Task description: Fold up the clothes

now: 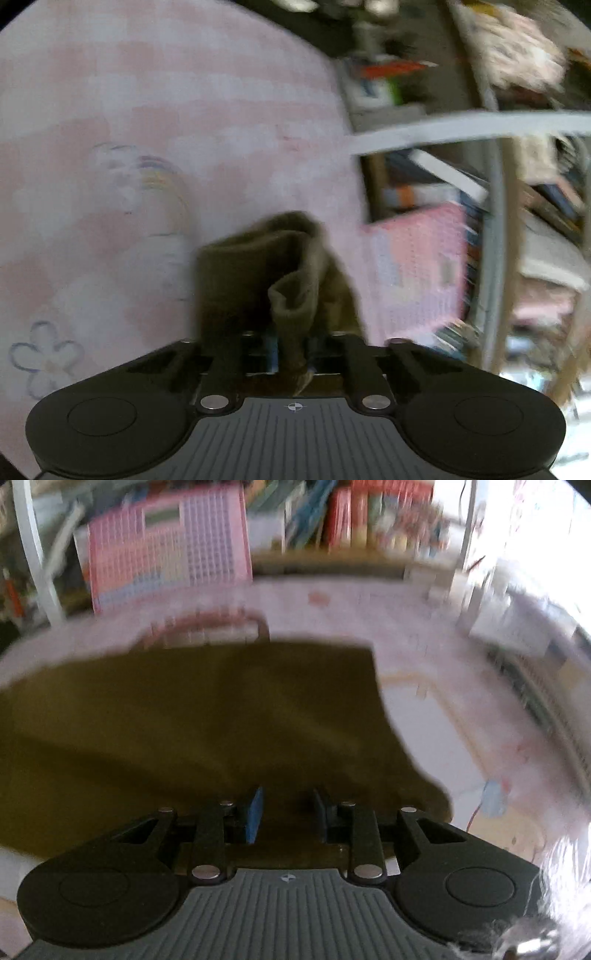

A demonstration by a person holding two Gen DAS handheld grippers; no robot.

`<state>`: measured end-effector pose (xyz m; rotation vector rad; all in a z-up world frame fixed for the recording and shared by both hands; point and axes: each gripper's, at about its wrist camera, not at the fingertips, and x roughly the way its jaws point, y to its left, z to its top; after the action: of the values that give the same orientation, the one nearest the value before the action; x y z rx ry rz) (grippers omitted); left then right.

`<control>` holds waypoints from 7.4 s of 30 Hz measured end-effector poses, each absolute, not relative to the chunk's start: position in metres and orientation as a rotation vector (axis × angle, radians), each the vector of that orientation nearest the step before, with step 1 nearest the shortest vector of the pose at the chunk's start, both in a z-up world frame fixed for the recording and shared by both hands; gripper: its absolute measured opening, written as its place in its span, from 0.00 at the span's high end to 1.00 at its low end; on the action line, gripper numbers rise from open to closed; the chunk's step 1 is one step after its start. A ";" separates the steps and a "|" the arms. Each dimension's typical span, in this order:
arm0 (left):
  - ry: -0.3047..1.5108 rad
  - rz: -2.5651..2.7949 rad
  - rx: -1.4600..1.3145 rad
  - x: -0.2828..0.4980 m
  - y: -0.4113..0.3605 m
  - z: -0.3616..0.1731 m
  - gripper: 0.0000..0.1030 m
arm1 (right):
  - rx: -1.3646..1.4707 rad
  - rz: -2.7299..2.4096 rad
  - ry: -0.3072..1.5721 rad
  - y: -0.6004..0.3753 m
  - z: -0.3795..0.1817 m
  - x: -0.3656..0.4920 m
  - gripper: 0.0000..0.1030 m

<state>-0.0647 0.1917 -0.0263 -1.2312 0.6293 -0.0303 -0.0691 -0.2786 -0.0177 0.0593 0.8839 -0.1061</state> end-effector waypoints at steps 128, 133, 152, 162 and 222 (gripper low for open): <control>0.550 -0.106 0.293 -0.067 -0.093 0.046 0.79 | 0.068 0.436 0.676 -0.285 0.011 -0.068 0.28; 0.755 -0.152 0.466 -0.056 -0.167 0.003 0.22 | 0.111 0.421 0.741 -0.324 -0.001 -0.066 0.28; 0.636 0.139 -0.338 -0.140 -0.063 0.031 0.08 | 0.635 0.614 0.986 -0.332 -0.017 0.001 0.10; 0.625 0.220 -0.349 -0.150 -0.051 0.030 0.08 | 0.774 0.664 1.049 -0.300 -0.020 0.027 0.80; 0.790 -0.164 -0.099 -0.133 -0.129 0.005 0.07 | 0.479 -0.011 0.965 -0.415 -0.007 -0.132 0.33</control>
<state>-0.1329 -0.1292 0.0049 -0.0986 0.7901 -0.1644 -0.1324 -0.4146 -0.0069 0.4785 0.9648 -0.0113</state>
